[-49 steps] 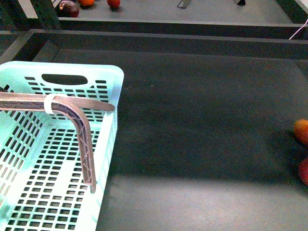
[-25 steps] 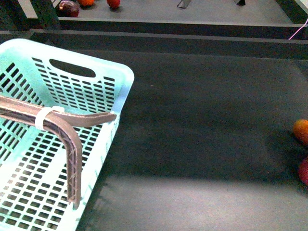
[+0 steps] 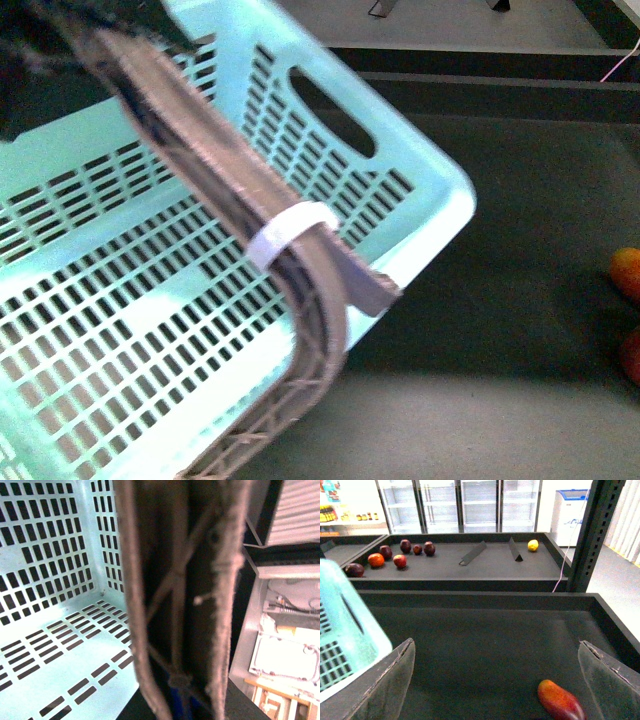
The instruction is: Pick apple with right arm and hold basket with left
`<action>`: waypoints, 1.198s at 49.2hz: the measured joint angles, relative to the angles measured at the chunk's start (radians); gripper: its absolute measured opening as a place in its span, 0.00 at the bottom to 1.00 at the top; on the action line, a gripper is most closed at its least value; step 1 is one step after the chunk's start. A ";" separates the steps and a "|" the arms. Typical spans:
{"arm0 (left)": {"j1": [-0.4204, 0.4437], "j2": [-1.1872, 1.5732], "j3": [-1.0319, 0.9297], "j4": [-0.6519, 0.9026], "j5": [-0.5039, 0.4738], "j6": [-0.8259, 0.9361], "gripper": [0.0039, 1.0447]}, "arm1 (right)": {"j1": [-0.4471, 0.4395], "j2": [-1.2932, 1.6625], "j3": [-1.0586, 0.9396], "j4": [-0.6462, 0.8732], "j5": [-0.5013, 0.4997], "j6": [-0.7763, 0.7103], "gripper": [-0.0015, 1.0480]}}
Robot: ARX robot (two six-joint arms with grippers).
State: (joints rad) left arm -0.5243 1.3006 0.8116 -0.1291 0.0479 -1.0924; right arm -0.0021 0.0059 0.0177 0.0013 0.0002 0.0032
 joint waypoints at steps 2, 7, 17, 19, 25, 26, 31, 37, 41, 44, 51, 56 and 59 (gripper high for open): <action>-0.033 0.005 0.022 -0.002 0.002 0.004 0.06 | 0.000 0.000 0.000 0.000 0.000 0.000 0.91; -0.124 0.016 0.070 0.002 0.019 0.020 0.06 | 0.000 0.000 0.000 0.000 0.000 0.000 0.91; -0.198 0.026 0.110 0.001 0.019 0.025 0.06 | 0.000 0.000 0.000 0.000 0.000 0.000 0.91; -0.199 0.026 0.110 0.001 0.007 0.029 0.06 | 0.000 0.000 0.000 0.000 0.000 0.000 0.91; -0.200 0.026 0.110 0.001 0.000 0.034 0.06 | 0.000 0.000 0.000 0.000 0.000 0.000 0.91; -0.200 0.026 0.110 0.001 0.000 0.034 0.06 | 0.000 0.000 0.000 0.000 0.000 0.000 0.91; -0.200 0.026 0.110 0.001 0.001 0.034 0.06 | 0.000 0.000 0.000 0.000 0.000 0.000 0.91; -0.200 0.026 0.110 0.001 0.004 0.034 0.06 | 0.000 0.000 0.000 0.000 0.000 0.000 0.91; -0.200 0.026 0.110 0.001 0.003 0.034 0.06 | 0.004 0.010 0.005 -0.015 0.016 0.016 0.91; -0.200 0.026 0.110 0.000 0.002 0.034 0.06 | -0.003 0.137 0.095 -0.233 0.109 0.142 0.91; -0.200 0.026 0.110 0.000 0.002 0.034 0.06 | -0.178 0.379 0.152 -0.251 0.017 0.284 0.91; -0.200 0.026 0.110 0.000 0.003 0.034 0.06 | -0.322 0.539 0.159 -0.136 -0.029 0.285 0.91; -0.200 0.026 0.110 0.000 0.003 0.034 0.06 | -0.355 0.640 0.159 -0.082 -0.040 0.285 0.91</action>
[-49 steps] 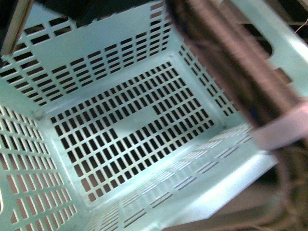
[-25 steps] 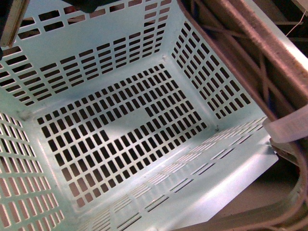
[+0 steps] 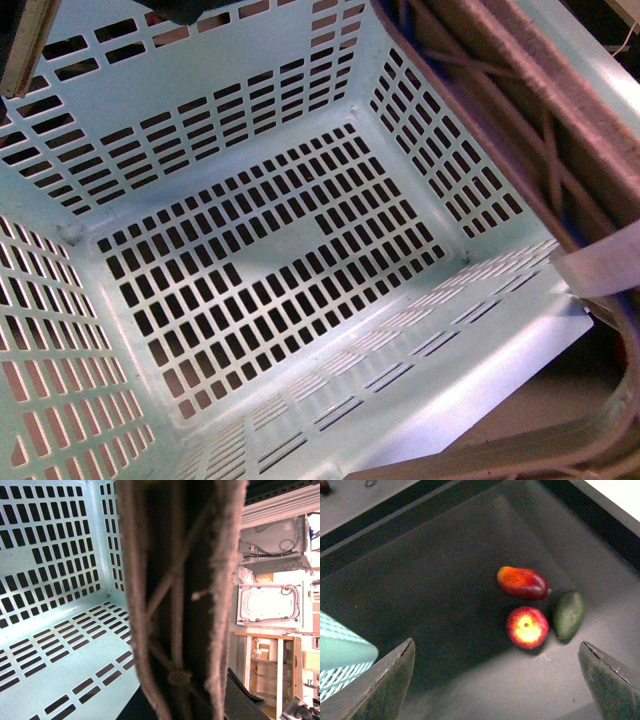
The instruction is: Pick apple with right arm and hold basket with left
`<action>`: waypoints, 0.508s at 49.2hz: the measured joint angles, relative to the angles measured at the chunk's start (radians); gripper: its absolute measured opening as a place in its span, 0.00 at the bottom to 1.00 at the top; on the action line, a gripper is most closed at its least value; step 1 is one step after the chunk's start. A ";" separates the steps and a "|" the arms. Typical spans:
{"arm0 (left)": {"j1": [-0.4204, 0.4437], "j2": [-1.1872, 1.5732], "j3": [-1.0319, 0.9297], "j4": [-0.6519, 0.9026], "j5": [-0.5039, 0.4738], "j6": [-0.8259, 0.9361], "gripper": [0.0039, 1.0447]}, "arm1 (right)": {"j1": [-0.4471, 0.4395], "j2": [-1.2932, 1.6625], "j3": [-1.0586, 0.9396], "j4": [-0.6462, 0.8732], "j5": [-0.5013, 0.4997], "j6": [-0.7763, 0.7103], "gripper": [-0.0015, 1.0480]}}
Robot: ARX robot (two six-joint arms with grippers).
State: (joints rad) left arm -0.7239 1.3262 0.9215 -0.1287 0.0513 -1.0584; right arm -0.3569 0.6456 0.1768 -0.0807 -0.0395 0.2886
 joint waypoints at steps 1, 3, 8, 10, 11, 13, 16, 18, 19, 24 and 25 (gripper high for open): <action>0.000 0.000 0.000 0.000 0.000 0.000 0.06 | -0.006 0.041 0.000 0.024 0.002 0.000 0.91; 0.000 0.000 0.000 0.000 0.000 0.000 0.06 | -0.011 0.109 0.001 0.067 0.010 -0.003 0.91; 0.000 0.000 0.000 0.000 0.000 0.000 0.06 | -0.010 0.404 0.024 0.286 0.052 -0.036 0.91; 0.000 0.000 0.000 0.000 -0.001 0.000 0.06 | -0.009 0.518 0.043 0.367 0.065 -0.050 0.91; 0.000 0.000 0.000 0.000 -0.001 0.000 0.06 | -0.009 0.577 0.055 0.407 0.067 -0.055 0.91; 0.000 0.000 0.000 0.000 -0.001 0.000 0.06 | -0.010 0.697 0.085 0.475 0.068 -0.059 0.91; 0.000 0.000 0.000 0.000 0.000 0.000 0.06 | -0.016 0.843 0.129 0.536 0.063 -0.060 0.91; 0.000 0.000 0.000 0.000 0.000 0.000 0.06 | -0.023 0.930 0.158 0.559 0.061 -0.058 0.91; 0.000 0.000 0.000 0.000 0.000 0.000 0.06 | -0.027 0.985 0.179 0.571 0.061 -0.056 0.91; 0.000 0.000 0.000 0.000 0.000 0.000 0.06 | -0.046 1.201 0.264 0.579 0.076 -0.037 0.91; 0.000 0.000 0.000 0.000 0.000 0.000 0.06 | -0.049 1.239 0.278 0.580 0.084 -0.034 0.91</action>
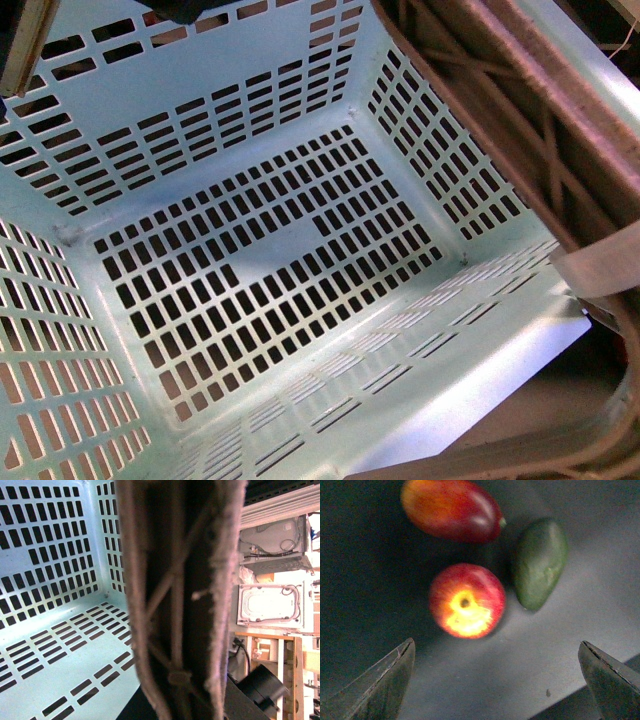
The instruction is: Pick apple with right arm and hold basket with left
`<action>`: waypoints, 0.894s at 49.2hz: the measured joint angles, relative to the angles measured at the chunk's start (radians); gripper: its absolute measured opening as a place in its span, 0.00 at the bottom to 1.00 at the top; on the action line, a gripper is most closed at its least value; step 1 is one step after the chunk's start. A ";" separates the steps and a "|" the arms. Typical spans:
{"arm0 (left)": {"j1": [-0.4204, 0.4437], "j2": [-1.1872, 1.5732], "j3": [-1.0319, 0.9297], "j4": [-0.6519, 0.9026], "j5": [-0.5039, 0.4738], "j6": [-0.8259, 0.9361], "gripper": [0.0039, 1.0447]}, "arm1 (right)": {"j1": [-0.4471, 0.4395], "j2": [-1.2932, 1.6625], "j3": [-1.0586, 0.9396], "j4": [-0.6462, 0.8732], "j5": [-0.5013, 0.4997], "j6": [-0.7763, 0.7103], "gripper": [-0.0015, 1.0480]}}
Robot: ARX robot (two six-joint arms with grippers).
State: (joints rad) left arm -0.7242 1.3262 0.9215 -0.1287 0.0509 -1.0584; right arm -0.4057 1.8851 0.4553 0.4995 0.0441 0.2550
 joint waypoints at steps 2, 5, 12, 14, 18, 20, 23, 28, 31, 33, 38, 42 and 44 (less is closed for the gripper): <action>0.000 0.000 0.000 0.000 0.000 0.000 0.06 | 0.000 0.052 0.021 -0.001 0.011 0.005 0.91; 0.000 0.000 0.000 0.000 0.000 0.000 0.06 | 0.002 0.116 0.053 -0.005 0.017 0.014 0.91; 0.000 0.000 0.000 0.000 0.000 0.000 0.06 | 0.027 0.200 0.122 -0.019 0.019 0.021 0.91; 0.000 0.000 0.000 0.000 0.000 0.000 0.06 | 0.037 0.214 0.139 -0.024 0.017 0.022 0.91; 0.000 0.000 0.000 0.000 0.000 0.000 0.06 | 0.057 0.245 0.174 -0.036 0.015 0.024 0.91; 0.000 0.000 0.000 0.000 0.000 0.000 0.06 | 0.067 0.262 0.192 -0.042 0.014 0.027 0.91; 0.000 0.000 0.000 0.000 0.000 0.000 0.06 | 0.077 0.283 0.213 -0.047 0.014 0.034 0.91; 0.000 0.000 0.000 0.000 0.000 0.000 0.06 | 0.085 0.315 0.246 -0.058 0.016 0.042 0.91; 0.000 0.000 0.000 0.000 0.000 0.000 0.06 | 0.088 0.334 0.266 -0.064 0.019 0.046 0.91; 0.000 0.000 0.000 0.000 0.000 0.000 0.06 | 0.090 0.345 0.277 -0.067 0.020 0.050 0.91; 0.000 0.000 0.000 0.000 0.000 0.000 0.06 | 0.093 0.371 0.303 -0.073 0.026 0.056 0.91; 0.000 0.000 0.000 0.000 0.000 0.000 0.06 | 0.096 0.394 0.324 -0.077 0.027 0.058 0.91; 0.000 0.000 0.000 0.000 0.000 0.000 0.06 | 0.096 0.404 0.334 -0.082 0.027 0.058 0.91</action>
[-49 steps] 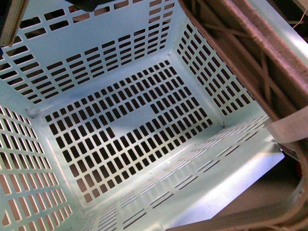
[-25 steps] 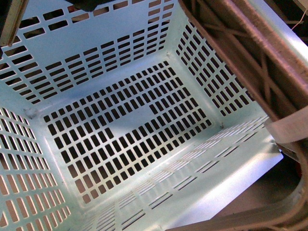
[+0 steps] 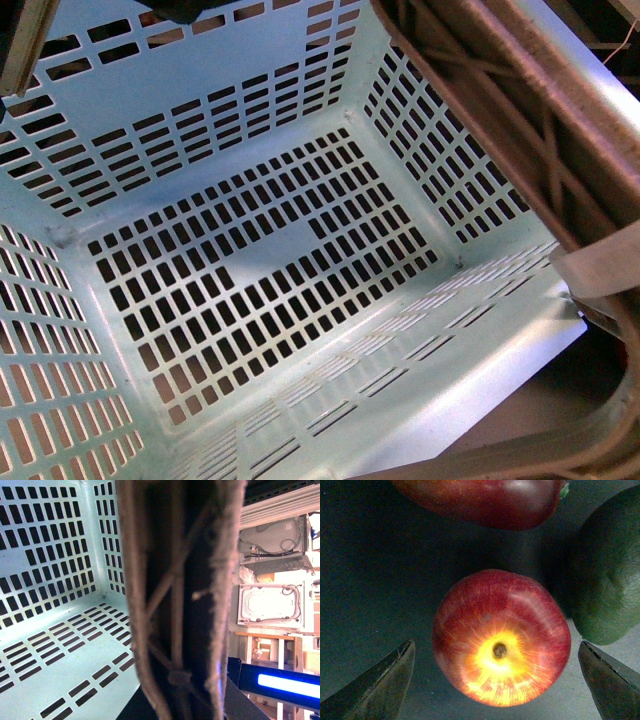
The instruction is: Pick apple with right arm and hold basket with left
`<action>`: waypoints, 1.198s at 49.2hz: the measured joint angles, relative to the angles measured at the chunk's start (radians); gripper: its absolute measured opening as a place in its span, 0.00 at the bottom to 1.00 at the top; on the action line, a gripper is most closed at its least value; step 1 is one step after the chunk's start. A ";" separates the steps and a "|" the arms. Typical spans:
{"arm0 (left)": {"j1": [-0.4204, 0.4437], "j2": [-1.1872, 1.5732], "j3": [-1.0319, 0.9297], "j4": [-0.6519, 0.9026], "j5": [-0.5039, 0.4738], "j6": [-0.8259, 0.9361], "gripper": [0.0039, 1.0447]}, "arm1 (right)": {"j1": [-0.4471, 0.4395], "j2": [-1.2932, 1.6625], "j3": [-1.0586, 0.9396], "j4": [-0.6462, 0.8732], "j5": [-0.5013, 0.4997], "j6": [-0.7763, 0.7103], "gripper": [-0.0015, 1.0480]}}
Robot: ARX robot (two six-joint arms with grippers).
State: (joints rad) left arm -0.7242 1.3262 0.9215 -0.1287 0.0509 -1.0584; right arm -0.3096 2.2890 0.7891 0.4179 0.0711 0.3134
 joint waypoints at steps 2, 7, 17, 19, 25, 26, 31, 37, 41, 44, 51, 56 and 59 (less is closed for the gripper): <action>0.000 0.000 0.000 0.000 0.000 0.000 0.06 | 0.000 0.010 0.010 -0.004 0.000 0.001 0.91; 0.000 0.000 0.000 0.000 0.000 0.000 0.06 | 0.000 0.039 0.032 -0.010 0.002 0.003 0.91; 0.000 0.000 0.000 0.000 0.000 0.000 0.06 | 0.000 0.089 0.061 -0.012 0.019 0.004 0.91; 0.000 0.000 0.000 0.000 0.000 0.000 0.06 | 0.000 0.095 0.062 -0.011 0.019 0.005 0.91; 0.000 0.000 0.000 0.000 0.000 0.000 0.06 | 0.000 0.101 0.058 0.003 0.020 0.005 0.80; 0.000 0.000 0.000 0.000 0.000 0.000 0.06 | -0.001 0.100 0.056 0.005 0.023 0.004 0.78; 0.000 0.000 0.000 0.000 0.000 0.000 0.06 | -0.006 0.089 0.036 0.014 0.021 -0.011 0.76; 0.000 0.000 0.000 0.000 0.000 0.000 0.06 | -0.031 -0.006 -0.036 0.018 -0.016 -0.050 0.76; 0.000 0.000 0.000 0.000 0.000 0.000 0.06 | -0.046 -0.083 -0.071 0.009 -0.039 -0.078 0.76; 0.000 0.000 0.000 0.000 0.000 0.000 0.06 | -0.056 -0.160 -0.102 -0.002 -0.059 -0.105 0.76; 0.000 0.000 0.000 0.000 0.000 0.000 0.06 | -0.062 -0.413 -0.183 -0.078 -0.120 -0.166 0.76; 0.000 0.000 0.000 0.000 0.000 0.000 0.06 | -0.050 -0.597 -0.211 -0.151 -0.163 -0.181 0.76; 0.000 0.000 0.000 0.000 0.000 0.000 0.06 | -0.035 -0.719 -0.212 -0.206 -0.188 -0.180 0.76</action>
State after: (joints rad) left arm -0.7242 1.3262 0.9215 -0.1287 0.0509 -1.0584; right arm -0.3443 1.5696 0.5766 0.2119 -0.1173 0.1337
